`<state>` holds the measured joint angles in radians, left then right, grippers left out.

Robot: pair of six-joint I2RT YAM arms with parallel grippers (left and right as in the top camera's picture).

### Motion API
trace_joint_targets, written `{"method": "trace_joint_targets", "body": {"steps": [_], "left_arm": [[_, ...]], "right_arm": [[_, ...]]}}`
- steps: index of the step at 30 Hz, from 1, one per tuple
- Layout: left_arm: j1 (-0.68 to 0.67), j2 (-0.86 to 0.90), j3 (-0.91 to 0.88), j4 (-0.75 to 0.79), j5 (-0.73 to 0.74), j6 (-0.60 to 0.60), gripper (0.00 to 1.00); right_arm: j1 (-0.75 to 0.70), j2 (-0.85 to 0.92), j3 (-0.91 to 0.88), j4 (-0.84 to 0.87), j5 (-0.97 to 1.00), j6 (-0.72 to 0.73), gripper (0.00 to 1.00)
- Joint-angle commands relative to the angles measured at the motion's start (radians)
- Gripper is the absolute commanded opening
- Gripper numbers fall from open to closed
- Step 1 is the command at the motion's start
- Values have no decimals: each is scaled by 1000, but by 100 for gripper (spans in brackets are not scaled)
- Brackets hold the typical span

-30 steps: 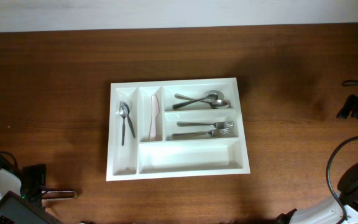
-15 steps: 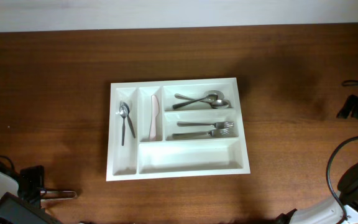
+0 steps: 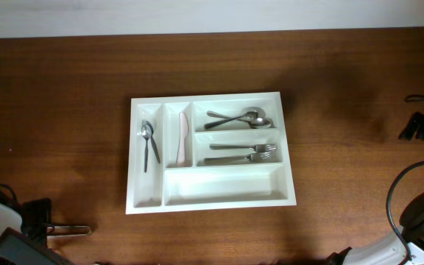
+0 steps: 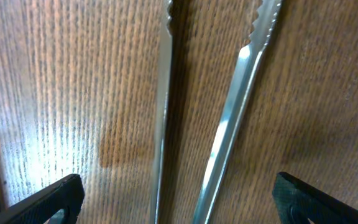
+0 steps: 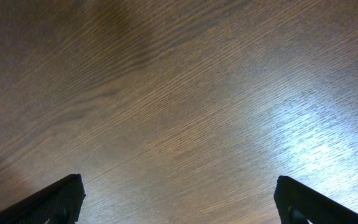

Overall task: Pack container
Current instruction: 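Lower the left gripper and close it on the metal tongs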

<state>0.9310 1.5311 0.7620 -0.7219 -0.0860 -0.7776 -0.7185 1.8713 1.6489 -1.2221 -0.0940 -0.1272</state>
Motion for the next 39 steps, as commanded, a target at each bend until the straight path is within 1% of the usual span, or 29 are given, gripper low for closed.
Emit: {"method": "trace_joint_targets", "body": {"steps": [1, 7, 9, 19, 33, 36, 37, 38, 39], "left_arm": [[6, 8, -6, -7, -15, 5, 99], [6, 9, -6, -6, -16, 3, 99], [6, 20, -6, -5, -15, -22, 99], [6, 143, -6, 15, -14, -21, 99], [6, 146, -6, 26, -4, -17, 99], [6, 146, -6, 26, -4, -17, 68], [6, 146, -6, 26, -3, -17, 62], [6, 146, -6, 24, 0, -16, 58], [6, 146, -6, 24, 13, -3, 58]], "right_arm": [[-3, 3, -2, 0, 2, 8, 99], [-3, 3, -2, 0, 1, 8, 99], [-3, 3, -2, 0, 1, 8, 99], [-3, 3, -2, 0, 1, 8, 99], [-3, 3, -2, 0, 2, 8, 99], [-3, 3, -2, 0, 2, 8, 99], [-3, 3, -2, 0, 2, 8, 99], [-3, 3, -2, 0, 2, 8, 99], [-3, 3, -2, 0, 1, 8, 99]]}}
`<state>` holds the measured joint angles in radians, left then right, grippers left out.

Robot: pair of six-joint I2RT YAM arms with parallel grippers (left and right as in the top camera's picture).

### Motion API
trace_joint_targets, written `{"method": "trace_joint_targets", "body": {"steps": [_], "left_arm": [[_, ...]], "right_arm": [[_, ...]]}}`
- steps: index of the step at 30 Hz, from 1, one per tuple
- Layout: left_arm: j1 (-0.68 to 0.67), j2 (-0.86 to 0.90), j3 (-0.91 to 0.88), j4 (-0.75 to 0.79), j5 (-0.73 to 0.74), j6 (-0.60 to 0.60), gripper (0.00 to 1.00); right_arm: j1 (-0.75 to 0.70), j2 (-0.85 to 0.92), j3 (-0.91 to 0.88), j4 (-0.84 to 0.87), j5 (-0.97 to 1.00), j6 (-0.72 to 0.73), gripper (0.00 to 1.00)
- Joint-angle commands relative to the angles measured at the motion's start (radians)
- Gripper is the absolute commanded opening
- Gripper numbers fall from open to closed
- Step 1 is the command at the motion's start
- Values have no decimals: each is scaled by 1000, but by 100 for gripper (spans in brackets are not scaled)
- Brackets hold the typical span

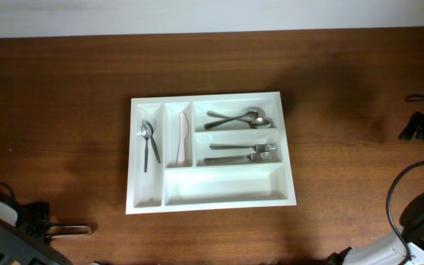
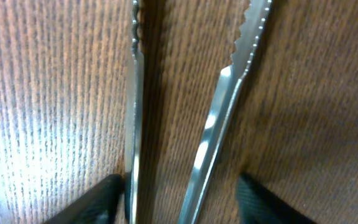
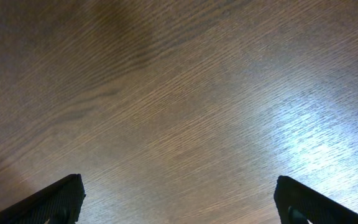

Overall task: Pack container
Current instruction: 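Lower the left gripper and close it on the metal tongs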

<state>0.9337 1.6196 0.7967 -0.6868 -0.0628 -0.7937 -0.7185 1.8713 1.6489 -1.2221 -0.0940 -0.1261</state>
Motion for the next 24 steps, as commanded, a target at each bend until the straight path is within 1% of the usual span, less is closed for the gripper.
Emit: {"method": "trace_joint_targets", "body": {"steps": [1, 3, 7, 8, 9, 11, 15, 19, 21, 23, 24], "left_arm": [[3, 58, -41, -6, 10, 38, 58], [3, 58, -40, -3, 45, 68, 57], [3, 58, -40, -4, 41, 93, 41], [3, 58, -40, -4, 41, 102, 35], [3, 58, -40, -5, 41, 104, 31], [3, 58, -40, -5, 41, 104, 27], [2, 58, -36, -5, 42, 129, 26], [-19, 50, 5, -19, 49, 248, 26], [-42, 37, 33, -34, 49, 286, 26], [-71, 14, 65, -46, 49, 315, 25], [-100, -11, 91, -53, 48, 318, 22]], "right_arm": [[-3, 3, -2, 0, 2, 7, 99], [-3, 3, -2, 1, 2, 8, 99], [-3, 3, -2, 0, 2, 7, 99], [-3, 3, -2, 1, 2, 7, 99], [-3, 3, -2, 1, 1, 7, 99], [-3, 3, -2, 0, 2, 7, 99], [-3, 3, -2, 1, 2, 7, 99], [-3, 3, -2, 1, 2, 7, 99], [-3, 3, -2, 0, 2, 7, 99], [-3, 3, -2, 0, 2, 7, 99], [-3, 3, -2, 1, 2, 7, 99]]}}
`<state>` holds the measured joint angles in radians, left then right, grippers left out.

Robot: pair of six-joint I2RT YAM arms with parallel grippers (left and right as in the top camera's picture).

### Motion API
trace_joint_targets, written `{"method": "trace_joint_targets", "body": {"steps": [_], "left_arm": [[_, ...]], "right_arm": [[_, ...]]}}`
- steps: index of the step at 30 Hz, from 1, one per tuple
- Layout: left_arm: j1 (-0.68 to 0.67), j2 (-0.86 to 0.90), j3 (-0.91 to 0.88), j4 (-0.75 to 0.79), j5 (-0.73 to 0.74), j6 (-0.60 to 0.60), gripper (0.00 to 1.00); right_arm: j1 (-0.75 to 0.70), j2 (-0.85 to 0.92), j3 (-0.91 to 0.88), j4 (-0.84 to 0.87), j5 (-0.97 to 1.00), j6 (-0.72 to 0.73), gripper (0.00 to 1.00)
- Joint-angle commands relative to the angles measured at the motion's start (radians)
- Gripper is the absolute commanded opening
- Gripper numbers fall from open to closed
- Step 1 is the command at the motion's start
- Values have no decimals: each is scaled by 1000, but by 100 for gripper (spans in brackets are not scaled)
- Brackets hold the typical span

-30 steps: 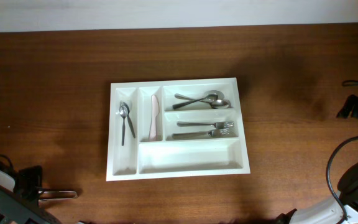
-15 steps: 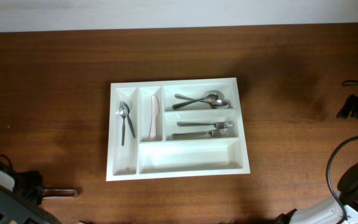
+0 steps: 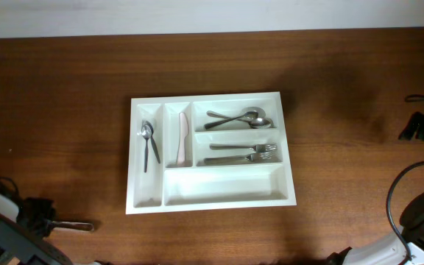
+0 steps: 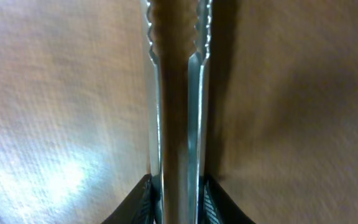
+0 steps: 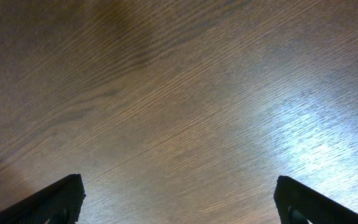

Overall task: Pack container
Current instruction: 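Lower the left gripper and close it on the metal tongs, then carry the tongs over the tray's long bottom compartment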

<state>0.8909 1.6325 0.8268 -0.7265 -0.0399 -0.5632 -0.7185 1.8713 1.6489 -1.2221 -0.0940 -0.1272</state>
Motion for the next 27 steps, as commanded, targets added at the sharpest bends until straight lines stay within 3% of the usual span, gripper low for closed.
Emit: {"method": "trace_joint_targets", "body": {"steps": [1, 4, 7, 17, 27], "left_arm": [[-76, -41, 76, -14, 25, 87, 19], [-143, -99, 124, -14, 25, 87, 6], [-208, -147, 170, -14, 21, 87, 2], [-517, -280, 336, 3, 100, 211, 3], [-1059, -309, 357, 91, 117, 333, 6]], "right_arm": [[-3, 3, -2, 1, 2, 8, 99], [-3, 3, -2, 0, 1, 8, 99], [-3, 3, -2, 1, 2, 8, 99], [-3, 3, -2, 1, 2, 8, 99], [-3, 3, -2, 1, 2, 8, 99]]}}
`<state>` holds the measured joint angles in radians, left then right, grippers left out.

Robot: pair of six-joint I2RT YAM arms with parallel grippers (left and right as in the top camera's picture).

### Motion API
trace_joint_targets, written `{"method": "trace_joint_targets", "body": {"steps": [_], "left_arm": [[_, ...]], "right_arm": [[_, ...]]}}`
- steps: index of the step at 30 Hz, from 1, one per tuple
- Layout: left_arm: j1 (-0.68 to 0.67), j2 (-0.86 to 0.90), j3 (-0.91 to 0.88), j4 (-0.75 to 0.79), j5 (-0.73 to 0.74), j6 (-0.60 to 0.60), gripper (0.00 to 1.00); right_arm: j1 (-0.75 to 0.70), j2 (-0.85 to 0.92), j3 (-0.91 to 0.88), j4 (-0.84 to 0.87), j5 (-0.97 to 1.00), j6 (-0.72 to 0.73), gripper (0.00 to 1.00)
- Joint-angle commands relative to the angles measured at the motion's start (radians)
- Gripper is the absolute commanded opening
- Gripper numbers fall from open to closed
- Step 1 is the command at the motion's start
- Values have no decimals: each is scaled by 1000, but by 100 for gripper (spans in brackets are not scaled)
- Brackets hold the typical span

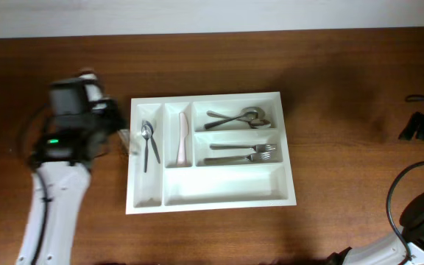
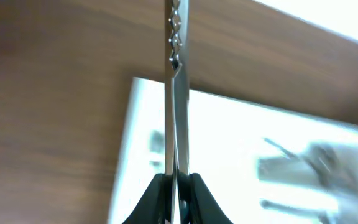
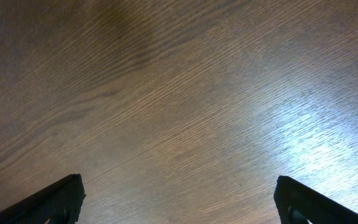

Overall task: Pack container
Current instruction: 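Carry the tongs over the tray's long bottom compartment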

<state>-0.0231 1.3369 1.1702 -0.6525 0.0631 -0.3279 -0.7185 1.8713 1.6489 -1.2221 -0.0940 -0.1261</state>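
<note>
The white cutlery tray (image 1: 205,96) lies mid-table. It holds small spoons (image 1: 149,141), a pink knife (image 1: 182,138), larger spoons (image 1: 238,118) and forks (image 1: 241,153); its long front compartment (image 1: 223,185) is bare. My left gripper (image 1: 118,132) hangs at the tray's left edge, shut on metal tongs (image 2: 176,93) that are squeezed flat. In the blurred left wrist view the left gripper (image 2: 178,194) pinches the tongs' arms over the tray (image 2: 229,162). My right gripper (image 3: 179,199) is open over bare wood.
Dark cables and a black device (image 1: 418,125) sit at the table's right edge. The right arm's base (image 1: 422,221) is at the lower right corner. A pale wall strip runs along the table's far edge.
My left gripper was at the table's front left corner, shut on the tongs just above the wood. Now it holds them raised beside the tray's left edge. The right arm has not moved.
The tongs first lay spread on the wood at the front left corner, between my open left fingers. Then the fingers stood closer round them, then squeezed them together. Now the tongs are held up at the tray's left side.
</note>
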Motion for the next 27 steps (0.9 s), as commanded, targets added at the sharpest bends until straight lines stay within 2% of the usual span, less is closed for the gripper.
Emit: {"method": "trace_joint_targets", "body": {"steps": [1, 6, 8, 14, 17, 23, 24, 26, 27], "left_arm": [[-191, -12, 13, 19, -5, 119, 6], [-360, -1, 12, 20, -122, 206, 6], [-412, 6, 11, 20, -121, 253, 6], [-499, 38, 11, 20, -113, 281, 6], [-542, 57, 11, 20, -74, 374, 6], [-644, 106, 10, 8, -22, 670, 12], [-666, 121, 10, 9, -22, 743, 16], [-688, 137, 10, 9, -22, 800, 20], [-697, 144, 10, 9, -21, 814, 26]], "right_arm": [[-3, 3, -2, 1, 2, 7, 99], [-3, 3, -2, 1, 2, 7, 99], [-3, 3, -2, 1, 2, 7, 99], [-3, 3, -2, 1, 2, 7, 99], [-3, 3, -2, 1, 2, 7, 99], [-3, 3, -2, 1, 2, 7, 99], [-3, 3, -2, 1, 1, 7, 99], [-3, 3, -2, 1, 2, 7, 99], [-3, 3, -2, 1, 1, 7, 99]]}}
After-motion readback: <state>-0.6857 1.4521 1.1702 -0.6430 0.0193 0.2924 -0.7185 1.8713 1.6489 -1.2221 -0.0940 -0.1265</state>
